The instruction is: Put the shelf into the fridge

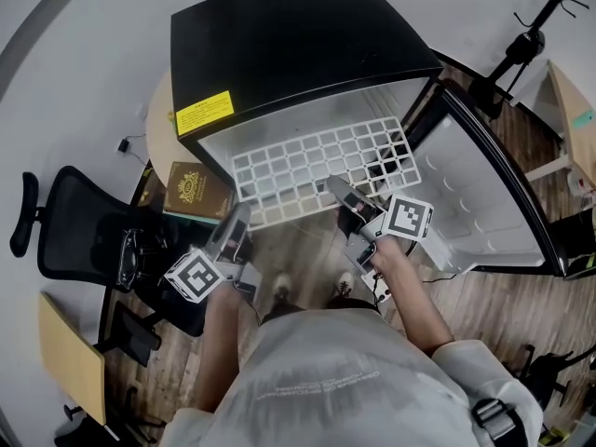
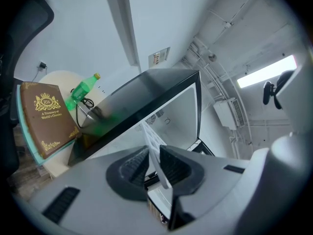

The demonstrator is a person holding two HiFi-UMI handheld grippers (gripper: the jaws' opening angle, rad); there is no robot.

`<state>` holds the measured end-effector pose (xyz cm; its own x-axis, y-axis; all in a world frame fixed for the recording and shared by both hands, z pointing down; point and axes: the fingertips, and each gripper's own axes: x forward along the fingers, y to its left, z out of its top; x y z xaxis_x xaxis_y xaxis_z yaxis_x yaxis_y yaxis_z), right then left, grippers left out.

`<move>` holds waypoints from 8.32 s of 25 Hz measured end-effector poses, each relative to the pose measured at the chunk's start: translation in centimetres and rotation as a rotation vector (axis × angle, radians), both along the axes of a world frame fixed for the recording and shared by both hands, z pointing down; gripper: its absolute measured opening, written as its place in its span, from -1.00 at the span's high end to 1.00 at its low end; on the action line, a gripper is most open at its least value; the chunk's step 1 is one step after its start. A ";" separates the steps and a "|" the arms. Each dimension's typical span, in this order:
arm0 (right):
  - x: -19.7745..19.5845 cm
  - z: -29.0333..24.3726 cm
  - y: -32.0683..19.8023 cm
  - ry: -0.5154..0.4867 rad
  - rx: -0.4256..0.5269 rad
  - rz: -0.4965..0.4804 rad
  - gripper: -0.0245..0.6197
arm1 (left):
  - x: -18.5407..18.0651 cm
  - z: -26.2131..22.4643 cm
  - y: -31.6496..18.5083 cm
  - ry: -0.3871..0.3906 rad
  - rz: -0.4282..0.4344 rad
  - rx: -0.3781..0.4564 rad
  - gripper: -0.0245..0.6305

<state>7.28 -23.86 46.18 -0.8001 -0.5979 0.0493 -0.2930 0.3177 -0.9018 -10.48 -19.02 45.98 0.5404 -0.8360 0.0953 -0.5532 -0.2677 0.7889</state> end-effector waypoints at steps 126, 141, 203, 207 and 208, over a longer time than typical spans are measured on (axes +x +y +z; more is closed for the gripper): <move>-2.0 -0.3 -11.7 0.143 0.090 -0.092 0.58 | 3.0 0.0 -11.8 0.155 -0.301 -0.019 0.70; -2.1 -0.4 -12.3 0.145 0.123 -0.055 0.56 | 3.0 -0.2 -12.7 0.206 -0.298 -0.004 0.70; -0.4 -17.6 3.1 0.860 0.882 0.087 0.88 | 3.9 -17.8 1.3 -0.789 0.094 0.703 0.87; -0.8 -17.1 2.9 0.861 0.872 0.076 0.88 | 3.7 -17.2 1.1 -0.785 0.096 0.687 0.87; -0.9 -17.0 2.8 0.861 0.871 0.073 0.88 | 3.7 -17.1 1.0 -0.784 0.097 0.684 0.87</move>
